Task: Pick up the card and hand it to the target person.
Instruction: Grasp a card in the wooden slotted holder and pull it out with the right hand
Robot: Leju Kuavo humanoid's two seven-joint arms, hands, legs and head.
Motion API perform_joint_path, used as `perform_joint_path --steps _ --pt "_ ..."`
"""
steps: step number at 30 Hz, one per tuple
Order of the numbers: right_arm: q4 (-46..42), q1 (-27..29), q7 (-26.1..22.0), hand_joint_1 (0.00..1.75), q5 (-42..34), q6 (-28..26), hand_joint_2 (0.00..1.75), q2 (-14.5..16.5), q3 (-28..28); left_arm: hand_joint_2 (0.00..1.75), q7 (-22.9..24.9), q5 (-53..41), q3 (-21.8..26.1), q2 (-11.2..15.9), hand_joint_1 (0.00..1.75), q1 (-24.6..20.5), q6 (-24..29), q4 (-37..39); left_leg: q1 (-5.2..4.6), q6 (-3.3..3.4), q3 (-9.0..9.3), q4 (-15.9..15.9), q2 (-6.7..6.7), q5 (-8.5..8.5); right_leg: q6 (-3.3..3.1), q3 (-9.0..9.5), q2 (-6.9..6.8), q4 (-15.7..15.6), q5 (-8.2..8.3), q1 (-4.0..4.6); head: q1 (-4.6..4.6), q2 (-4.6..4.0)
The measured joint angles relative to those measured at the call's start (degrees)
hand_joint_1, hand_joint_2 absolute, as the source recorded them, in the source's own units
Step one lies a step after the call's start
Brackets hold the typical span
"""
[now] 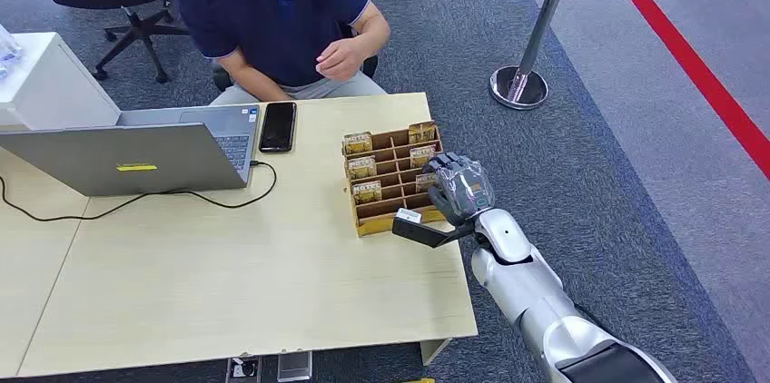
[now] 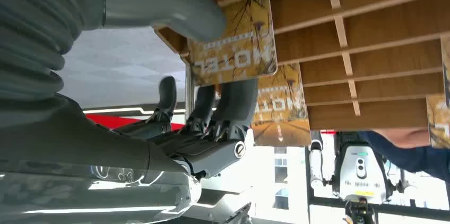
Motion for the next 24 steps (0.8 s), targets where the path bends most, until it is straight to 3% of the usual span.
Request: perform_joint_path --steps 2,6,23,24 --pt "-0.01 0.13 -0.04 1.75 -0.02 -0.01 1.75 -0.01 0.01 1.75 0.0 -0.23 -0.02 0.0 0.0 0.0 0.18 0.0 0.0 0.0 0.0 0.0 0.0 0.0 0.0 0.0 0.0 0.0 0.0 0.0 0.02 0.0" --pt "-0.04 0.28 -0.2 1.75 -0.23 -0.02 1.75 -0.02 0.01 0.0 0.21 -0.53 -0.16 0.0 0.0 0.04 0.18 0.0 0.0 0.0 0.0 0.0 0.01 0.0 0.0 -0.01 0.01 0.0 0.0 0.0 -0.02 0.0" --pt "-0.43 0.52 0.28 1.73 -0.3 0.06 1.75 -0.04 0.02 0.0 1.47 -0.45 -0.2 0.13 0.0 0.23 1.02 0.0 0.0 0.02 0.0 0.01 0.0 0.01 0.02 -0.01 0.0 0.0 0.02 0.0 -0.03 0.0" --pt "-0.46 0.53 0.27 1.3 -0.31 0.05 1.75 -0.04 0.02 0.0 1.38 -0.45 -0.2 0.13 0.0 0.23 1.03 0.0 0.0 0.02 0.0 0.01 0.0 0.01 0.02 -0.01 0.0 0.0 0.02 0.0 -0.02 0.0"
